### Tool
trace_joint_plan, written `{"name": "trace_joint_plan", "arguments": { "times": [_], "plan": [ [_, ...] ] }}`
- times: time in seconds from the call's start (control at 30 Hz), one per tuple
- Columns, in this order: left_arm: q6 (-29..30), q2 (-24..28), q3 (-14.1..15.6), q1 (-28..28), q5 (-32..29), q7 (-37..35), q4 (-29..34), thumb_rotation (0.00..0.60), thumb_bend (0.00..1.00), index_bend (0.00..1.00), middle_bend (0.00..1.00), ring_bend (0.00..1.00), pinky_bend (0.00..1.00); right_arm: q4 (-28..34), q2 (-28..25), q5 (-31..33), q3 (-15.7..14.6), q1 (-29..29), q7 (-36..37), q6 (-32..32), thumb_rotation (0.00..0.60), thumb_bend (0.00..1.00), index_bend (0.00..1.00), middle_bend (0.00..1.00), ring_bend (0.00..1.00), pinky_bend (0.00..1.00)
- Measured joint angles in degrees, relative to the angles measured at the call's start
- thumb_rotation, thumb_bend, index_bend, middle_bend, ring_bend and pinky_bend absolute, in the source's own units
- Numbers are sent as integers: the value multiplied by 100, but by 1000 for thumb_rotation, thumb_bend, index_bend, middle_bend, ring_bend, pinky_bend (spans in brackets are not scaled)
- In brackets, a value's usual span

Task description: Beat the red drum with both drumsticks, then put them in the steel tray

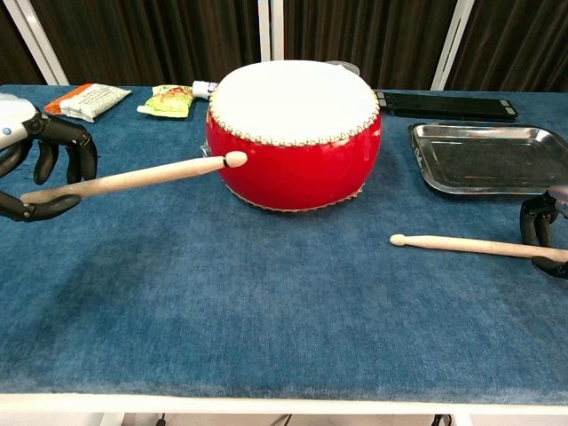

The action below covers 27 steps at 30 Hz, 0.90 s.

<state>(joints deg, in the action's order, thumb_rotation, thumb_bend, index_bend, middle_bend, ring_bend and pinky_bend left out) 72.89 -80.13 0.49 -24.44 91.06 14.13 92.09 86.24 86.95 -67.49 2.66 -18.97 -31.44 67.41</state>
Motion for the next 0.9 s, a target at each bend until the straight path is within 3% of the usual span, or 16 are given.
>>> {"name": "trace_joint_plan", "arguments": {
  "times": [0.13, 0.43, 0.5, 0.73, 0.9],
  "plan": [
    [-7, 10, -2, 12, -4, -1, -3, 600, 566, 649, 654, 609, 754, -65, 30, 0, -7, -19, 1, -34, 600, 367, 592, 584, 341, 330],
    [18, 107, -59, 40, -46, -14, 75, 600, 566, 649, 654, 609, 757, -104, -177, -323, -44, -128, 163, -128, 600, 742, 659, 627, 393, 384],
    [49, 148, -95, 53, -77, -24, 121, 600, 566, 649, 654, 609, 758, -110, -295, -544, -65, -169, 310, -136, 600, 783, 672, 636, 405, 393],
    [201, 321, -245, 125, -214, -42, 315, 600, 566, 649, 654, 611, 761, -233, -791, -1717, -240, -300, 1316, 44, 600, 826, 686, 641, 408, 401],
    [237, 426, -364, 134, -314, -20, 485, 600, 566, 649, 654, 614, 761, -547, -1016, -2682, -388, -377, 2352, 556, 600, 831, 685, 641, 406, 405]
  ]
}}
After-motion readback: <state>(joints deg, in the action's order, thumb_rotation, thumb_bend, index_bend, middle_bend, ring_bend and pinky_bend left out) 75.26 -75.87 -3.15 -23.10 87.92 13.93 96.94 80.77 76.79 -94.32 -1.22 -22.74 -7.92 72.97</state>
